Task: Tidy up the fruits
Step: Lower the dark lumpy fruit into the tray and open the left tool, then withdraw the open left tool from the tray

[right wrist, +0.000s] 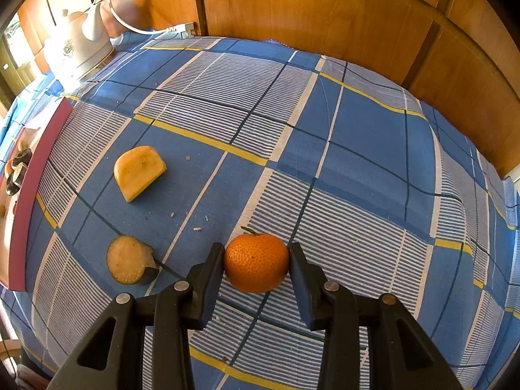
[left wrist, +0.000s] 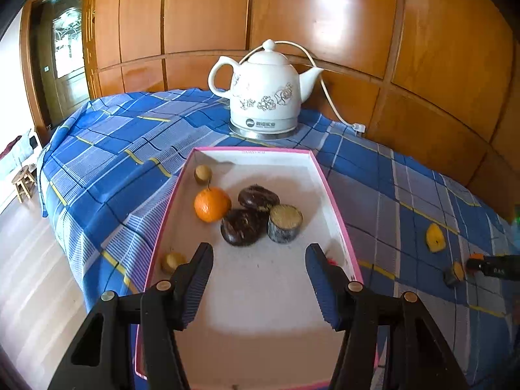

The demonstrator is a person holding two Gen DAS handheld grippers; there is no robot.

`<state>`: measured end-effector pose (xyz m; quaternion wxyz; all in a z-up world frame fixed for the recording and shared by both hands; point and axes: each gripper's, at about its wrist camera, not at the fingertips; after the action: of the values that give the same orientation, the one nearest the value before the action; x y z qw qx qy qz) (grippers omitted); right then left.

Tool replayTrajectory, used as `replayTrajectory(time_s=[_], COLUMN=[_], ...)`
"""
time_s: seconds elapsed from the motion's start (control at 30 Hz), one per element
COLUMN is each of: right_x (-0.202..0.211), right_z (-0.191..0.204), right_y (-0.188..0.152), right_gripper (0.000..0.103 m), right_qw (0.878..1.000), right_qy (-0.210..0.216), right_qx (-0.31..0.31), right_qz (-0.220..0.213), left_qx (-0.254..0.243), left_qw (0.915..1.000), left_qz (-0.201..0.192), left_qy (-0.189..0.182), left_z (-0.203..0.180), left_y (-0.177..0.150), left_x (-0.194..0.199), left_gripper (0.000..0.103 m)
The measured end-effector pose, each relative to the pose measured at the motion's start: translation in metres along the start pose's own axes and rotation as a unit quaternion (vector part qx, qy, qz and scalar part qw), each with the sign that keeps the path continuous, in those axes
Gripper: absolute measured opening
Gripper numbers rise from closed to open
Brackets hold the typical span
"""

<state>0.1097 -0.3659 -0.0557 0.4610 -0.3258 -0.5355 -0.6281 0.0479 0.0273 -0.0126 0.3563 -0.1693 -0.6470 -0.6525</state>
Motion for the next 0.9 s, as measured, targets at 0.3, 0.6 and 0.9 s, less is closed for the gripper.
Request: replayTrajectory(time_s=[0.3,0.6,0.9], right_x=[0.001,0.001,0.001], right_z=[0.001,0.001,0.003], right_y=[-0.001,-0.001,-0.001], right_gripper=[0.040,0.040,0.040], right_qw=[1.000,1.000,1.000], right_qy=[-0.003,-0.007,-0.014], right_qx=[0.001,0.002,0.010], right_qz=[-0.002,-0.005,-0.006], left_qx=[-0.002,0.004,0.011], left_qw=[1.0000,0.9999,0.9997], left_qz=[0.007,0.015,0.018], left_qy=[-0.004,-0.003,0.010], left_z=[0.006,0.014,0.022], left_y=[-0.014,-0.021,-0.026], left_x=[0.008,0.009,0.008], left_gripper=[0.060,0.063,0.072])
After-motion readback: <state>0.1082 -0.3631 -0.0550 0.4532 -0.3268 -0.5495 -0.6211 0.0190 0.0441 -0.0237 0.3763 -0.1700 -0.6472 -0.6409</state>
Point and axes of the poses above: each gripper's, at about its wrist camera, not at the fingertips, and x roughly against the way its jaws point, z to its left, y to its top, and after that the axes turned 15 degrees about y, right-handed
